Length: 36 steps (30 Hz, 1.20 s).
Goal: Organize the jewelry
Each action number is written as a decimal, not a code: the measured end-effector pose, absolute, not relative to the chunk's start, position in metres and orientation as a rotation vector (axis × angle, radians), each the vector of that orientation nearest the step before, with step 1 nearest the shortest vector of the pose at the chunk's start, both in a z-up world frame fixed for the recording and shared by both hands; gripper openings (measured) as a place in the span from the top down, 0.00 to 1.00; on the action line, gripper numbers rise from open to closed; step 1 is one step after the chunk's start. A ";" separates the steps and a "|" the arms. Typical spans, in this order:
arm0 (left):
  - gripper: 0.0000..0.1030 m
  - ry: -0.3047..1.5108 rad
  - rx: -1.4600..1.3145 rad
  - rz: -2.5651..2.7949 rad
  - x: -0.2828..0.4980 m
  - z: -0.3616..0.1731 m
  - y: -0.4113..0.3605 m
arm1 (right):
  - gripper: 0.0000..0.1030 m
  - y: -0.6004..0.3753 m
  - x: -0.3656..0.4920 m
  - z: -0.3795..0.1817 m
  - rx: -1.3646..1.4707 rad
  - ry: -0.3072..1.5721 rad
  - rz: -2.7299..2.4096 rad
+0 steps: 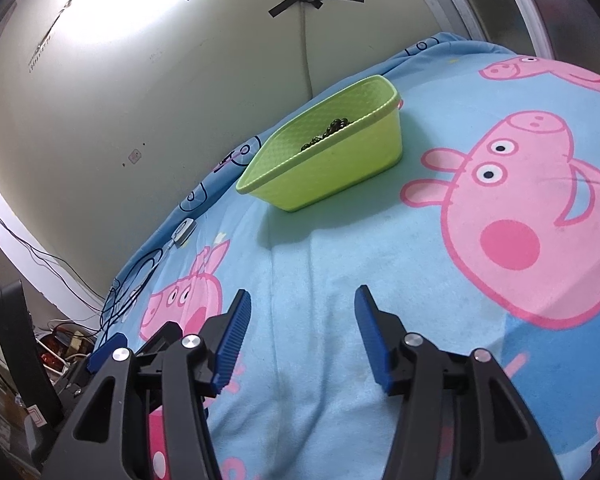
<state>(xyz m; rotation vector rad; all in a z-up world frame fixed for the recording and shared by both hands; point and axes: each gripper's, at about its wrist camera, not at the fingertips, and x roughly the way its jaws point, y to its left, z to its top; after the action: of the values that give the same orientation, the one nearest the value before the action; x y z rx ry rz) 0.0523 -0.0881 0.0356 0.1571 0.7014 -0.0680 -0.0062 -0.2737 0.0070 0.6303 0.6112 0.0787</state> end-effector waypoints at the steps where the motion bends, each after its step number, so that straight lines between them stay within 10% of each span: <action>1: 0.06 0.706 0.158 -0.066 0.052 0.035 -0.088 | 0.66 -0.274 -0.006 0.007 0.633 0.611 0.080; 36: 0.06 0.745 0.148 -0.019 0.058 0.028 -0.073 | 0.61 -0.277 -0.010 0.005 0.679 0.604 0.093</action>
<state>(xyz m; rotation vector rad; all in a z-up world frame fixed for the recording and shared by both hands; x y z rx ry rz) 0.0579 -0.0725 0.0284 0.1478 0.7454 -0.0194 -0.0102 -0.2766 0.0047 0.6786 0.6041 0.0933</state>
